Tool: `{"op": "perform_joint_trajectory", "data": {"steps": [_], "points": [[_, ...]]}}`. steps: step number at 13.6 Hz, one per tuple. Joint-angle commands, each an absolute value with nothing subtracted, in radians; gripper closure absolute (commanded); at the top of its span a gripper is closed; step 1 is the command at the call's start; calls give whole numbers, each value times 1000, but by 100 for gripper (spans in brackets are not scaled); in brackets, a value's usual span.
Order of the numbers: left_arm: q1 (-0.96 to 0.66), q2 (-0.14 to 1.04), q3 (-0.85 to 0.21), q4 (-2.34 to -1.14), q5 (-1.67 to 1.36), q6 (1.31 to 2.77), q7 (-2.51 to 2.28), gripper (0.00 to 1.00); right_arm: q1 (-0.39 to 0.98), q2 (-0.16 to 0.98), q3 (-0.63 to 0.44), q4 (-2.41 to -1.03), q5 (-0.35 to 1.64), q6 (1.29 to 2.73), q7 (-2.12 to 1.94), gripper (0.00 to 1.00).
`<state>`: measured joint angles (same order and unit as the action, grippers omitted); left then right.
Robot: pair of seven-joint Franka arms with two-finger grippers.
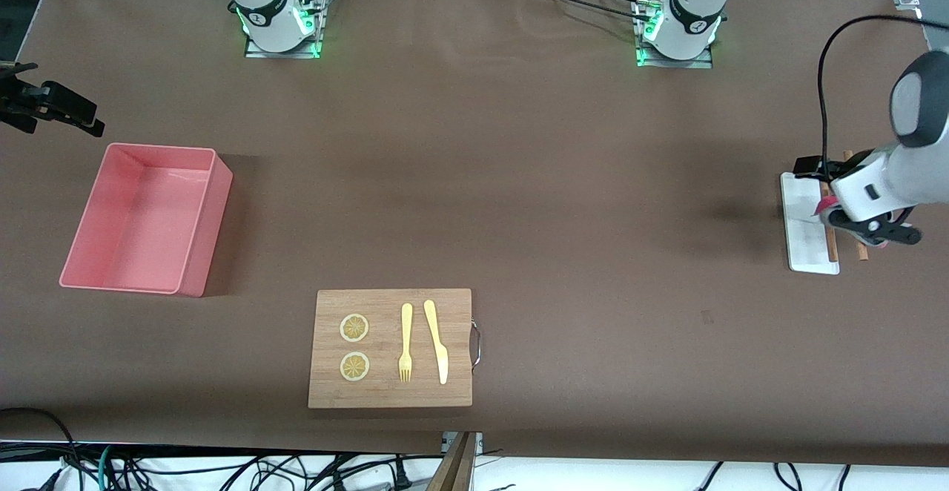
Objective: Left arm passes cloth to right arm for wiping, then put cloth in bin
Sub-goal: 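Lower the left gripper onto the pink-grey cloth on the white tray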
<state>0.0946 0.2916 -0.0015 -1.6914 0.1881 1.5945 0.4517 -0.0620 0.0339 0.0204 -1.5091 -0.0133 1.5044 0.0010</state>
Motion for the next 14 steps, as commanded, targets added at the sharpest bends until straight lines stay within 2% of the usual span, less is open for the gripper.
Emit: {"op": "perform_joint_trajectory", "data": {"steps": [1, 7, 14], "points": [[141, 356, -8, -1673, 216, 1638, 676, 0, -71, 40, 25, -1491, -14, 1494, 6, 0], [228, 391, -6, -1784, 239, 1908, 1026, 0, -72, 40, 25, -1491, -14, 1494, 6, 0], [291, 385, -11, -1847, 235, 2028, 1316, 0, -71, 40, 25, -1491, -14, 1494, 6, 0]]}}
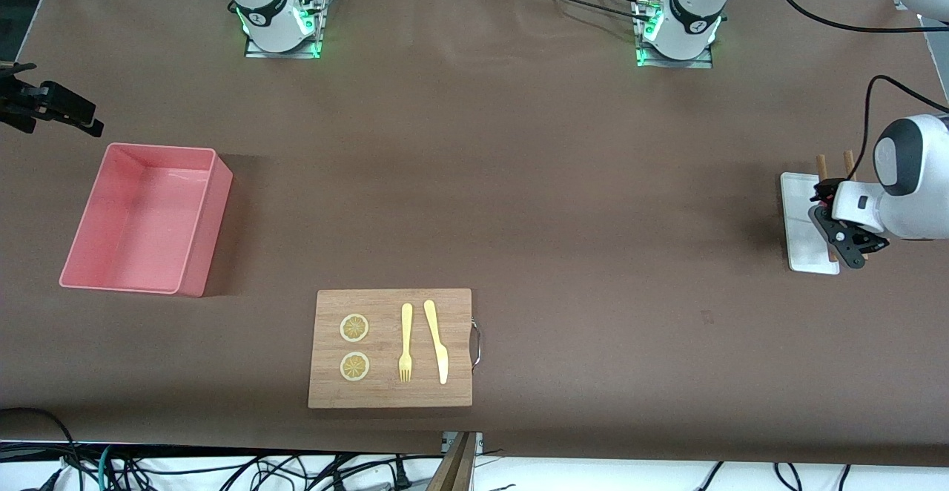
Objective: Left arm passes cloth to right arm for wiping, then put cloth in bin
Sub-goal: 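Lower the left gripper onto the pink-grey cloth on the white tray, then close the left gripper on the pink-grey cloth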
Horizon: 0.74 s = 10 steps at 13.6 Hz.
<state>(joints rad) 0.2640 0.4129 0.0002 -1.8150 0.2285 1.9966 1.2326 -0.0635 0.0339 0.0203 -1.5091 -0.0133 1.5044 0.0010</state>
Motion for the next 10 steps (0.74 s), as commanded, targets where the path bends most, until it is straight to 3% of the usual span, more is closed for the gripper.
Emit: {"op": "perform_joint_trajectory", "data": {"steps": [1, 10], "points": [[291, 385, -11, -1847, 235, 2022, 1316, 0, -72, 40, 25, -1491, -14, 1494, 6, 0], [284, 370, -17, -1832, 242, 1953, 1299, 0, -72, 40, 26, -1491, -14, 1494, 6, 0]]}}
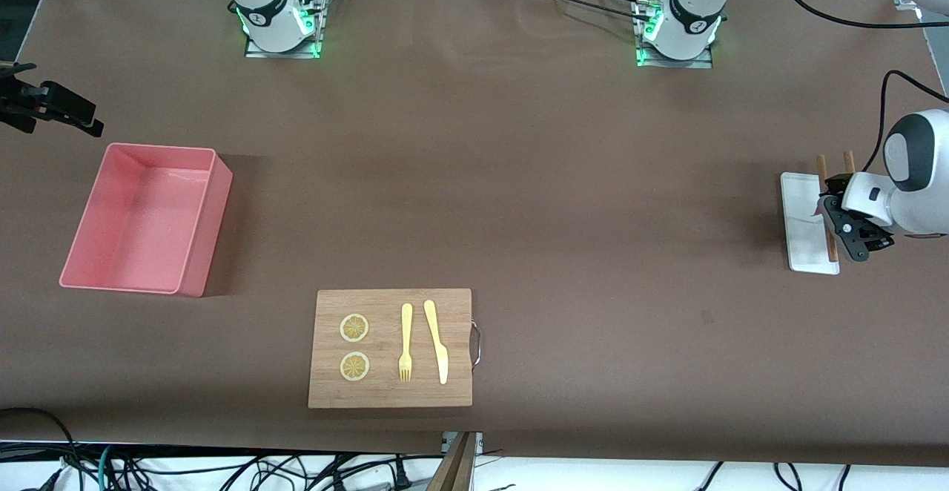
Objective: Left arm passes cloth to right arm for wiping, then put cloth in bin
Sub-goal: 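Close the left gripper on the pink-grey cloth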
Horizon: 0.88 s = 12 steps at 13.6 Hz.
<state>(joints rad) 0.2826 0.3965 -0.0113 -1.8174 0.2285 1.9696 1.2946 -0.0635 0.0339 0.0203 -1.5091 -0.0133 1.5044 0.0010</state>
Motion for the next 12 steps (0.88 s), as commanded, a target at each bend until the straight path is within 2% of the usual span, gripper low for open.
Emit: {"op": "perform_joint_trajectory", "data": {"steps": [1, 2, 4, 7, 8, 10, 12], "points": [[287, 370, -15, -1835, 241, 1953, 1301, 6, -72, 40, 26, -1491, -14, 1494, 6, 0], [290, 370, -17, -1838, 241, 1953, 1302, 18, -71, 40, 26, -1491, -14, 1494, 6, 0], [291, 370, -17, -1838, 242, 1953, 1311, 31, -72, 40, 26, -1491, -14, 1494, 6, 0], [293, 370, -17, -1839, 242, 1954, 1321, 41, -72, 40, 25, -1491, -14, 1494, 6, 0], [293, 370, -17, -1839, 241, 1954, 1321, 48, -72, 40, 25, -1491, -14, 1494, 6, 0], [293, 370, -15, -1838, 241, 1953, 1322, 69, -72, 40, 25, -1491, -14, 1494, 6, 0], [293, 370, -15, -1836, 238, 1951, 1325, 81, -72, 40, 25, -1491, -14, 1494, 6, 0]]}}
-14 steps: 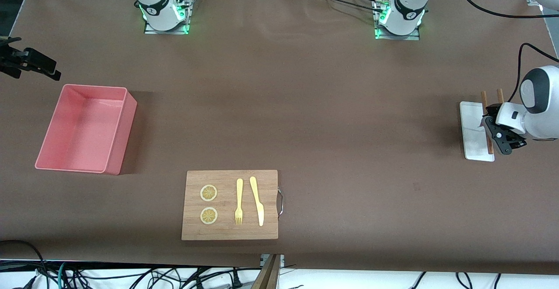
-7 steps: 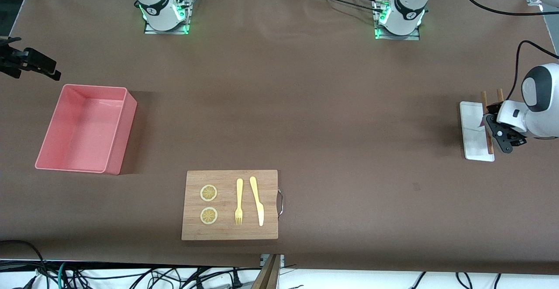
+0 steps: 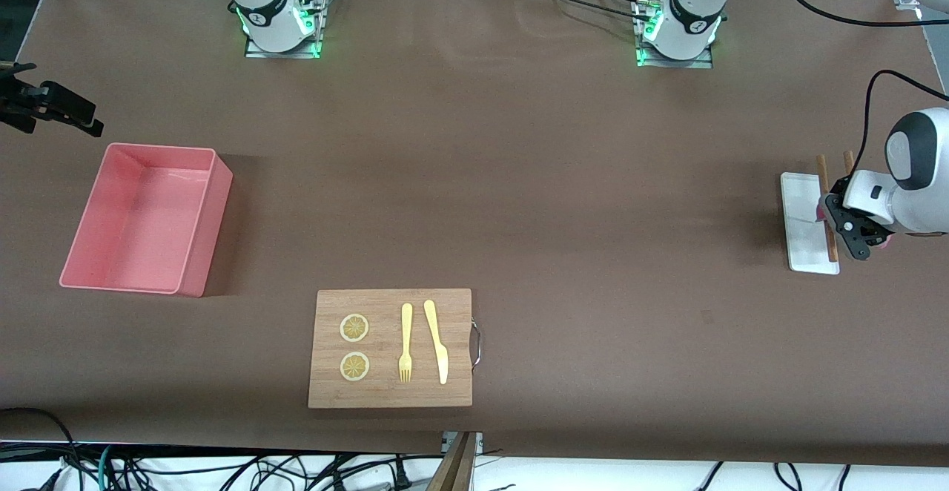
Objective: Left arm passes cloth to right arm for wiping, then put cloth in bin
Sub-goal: 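Close the left gripper on the pink-grey cloth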
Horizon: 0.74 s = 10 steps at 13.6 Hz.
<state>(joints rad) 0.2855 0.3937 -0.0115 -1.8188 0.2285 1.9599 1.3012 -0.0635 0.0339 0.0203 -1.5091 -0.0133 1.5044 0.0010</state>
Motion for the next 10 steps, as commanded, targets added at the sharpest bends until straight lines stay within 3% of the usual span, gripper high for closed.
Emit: {"op": "perform_joint_trajectory", "data": {"steps": [1, 3, 6, 10], "points": [[293, 370, -15, -1836, 238, 1948, 1325, 82, -71, 40, 26, -1491, -14, 1494, 6, 0], [296, 370, -15, -1836, 236, 1944, 1325, 83, -72, 40, 26, -1491, -14, 1494, 6, 0], [299, 370, -15, -1830, 233, 1933, 1319, 100, -72, 40, 26, -1491, -14, 1494, 6, 0], [290, 377, -15, -1732, 178, 1823, 1305, 100, -72, 40, 25, -1491, -14, 1494, 6, 0]]}}
